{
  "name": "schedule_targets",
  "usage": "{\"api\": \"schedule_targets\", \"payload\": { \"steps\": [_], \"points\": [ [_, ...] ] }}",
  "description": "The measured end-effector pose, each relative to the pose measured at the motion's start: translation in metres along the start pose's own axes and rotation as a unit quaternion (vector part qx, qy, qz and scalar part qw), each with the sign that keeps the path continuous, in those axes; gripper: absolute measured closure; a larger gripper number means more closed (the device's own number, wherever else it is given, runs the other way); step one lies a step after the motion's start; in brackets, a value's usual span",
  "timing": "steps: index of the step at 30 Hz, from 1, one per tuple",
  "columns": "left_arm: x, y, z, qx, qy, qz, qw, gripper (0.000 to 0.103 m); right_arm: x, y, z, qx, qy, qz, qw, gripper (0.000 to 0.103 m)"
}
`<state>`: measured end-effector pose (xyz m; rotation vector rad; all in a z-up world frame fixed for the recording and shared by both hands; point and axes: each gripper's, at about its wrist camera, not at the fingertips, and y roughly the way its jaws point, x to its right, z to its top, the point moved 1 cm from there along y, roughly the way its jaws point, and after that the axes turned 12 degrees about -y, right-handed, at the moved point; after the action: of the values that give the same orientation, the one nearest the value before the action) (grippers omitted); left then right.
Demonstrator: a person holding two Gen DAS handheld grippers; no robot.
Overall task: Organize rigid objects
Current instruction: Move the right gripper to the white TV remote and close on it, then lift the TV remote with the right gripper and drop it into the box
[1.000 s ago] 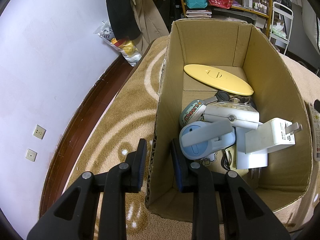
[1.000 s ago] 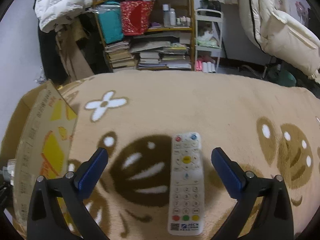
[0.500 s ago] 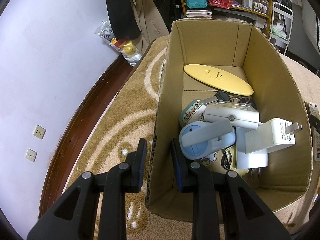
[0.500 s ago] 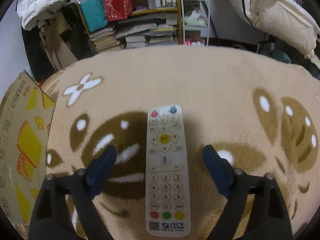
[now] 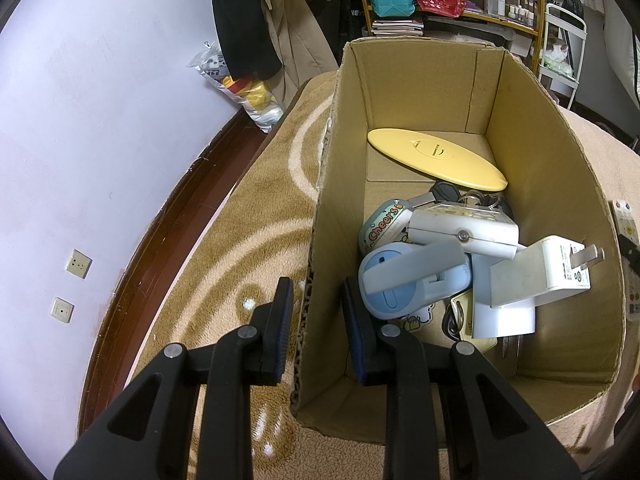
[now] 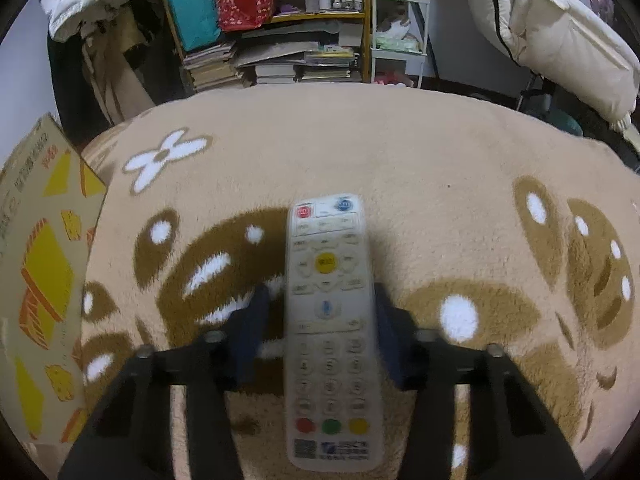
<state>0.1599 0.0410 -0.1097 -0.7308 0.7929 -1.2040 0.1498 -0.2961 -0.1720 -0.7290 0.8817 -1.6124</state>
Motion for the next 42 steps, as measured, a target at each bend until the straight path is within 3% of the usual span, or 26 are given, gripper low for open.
{"api": "schedule_targets", "payload": {
  "steps": [8,18,33,35,36,37,42],
  "points": [
    [0.0,0.0,0.0,0.0,0.0,0.0,1.0,0.078,0.001,-0.008,0.003,0.019,0.006,0.022,1.0,0.06],
    [0.0,0.0,0.0,0.0,0.0,0.0,1.0,0.078,-0.027,-0.029,0.016,0.068,-0.02,0.046,0.996,0.062],
    [0.0,0.0,0.0,0.0,0.0,0.0,1.0,0.078,-0.038,-0.04,0.025,0.102,0.022,0.105,0.989,0.065],
    [0.0,0.0,0.0,0.0,0.0,0.0,1.0,0.078,-0.039,-0.043,0.025,0.11,0.02,0.105,0.988,0.066],
    [0.0,0.0,0.0,0.0,0.0,0.0,1.0,0.078,-0.04,-0.043,0.026,0.11,0.018,0.102,0.988,0.079],
    [0.0,0.0,0.001,0.0,0.0,0.0,1.0,0.078,-0.039,-0.044,0.026,0.112,0.018,0.104,0.988,0.082],
    [0.0,0.0,0.0,0.0,0.0,0.0,1.0,0.078,-0.044,-0.047,0.026,0.119,0.015,0.119,0.986,0.083]
  ]
}}
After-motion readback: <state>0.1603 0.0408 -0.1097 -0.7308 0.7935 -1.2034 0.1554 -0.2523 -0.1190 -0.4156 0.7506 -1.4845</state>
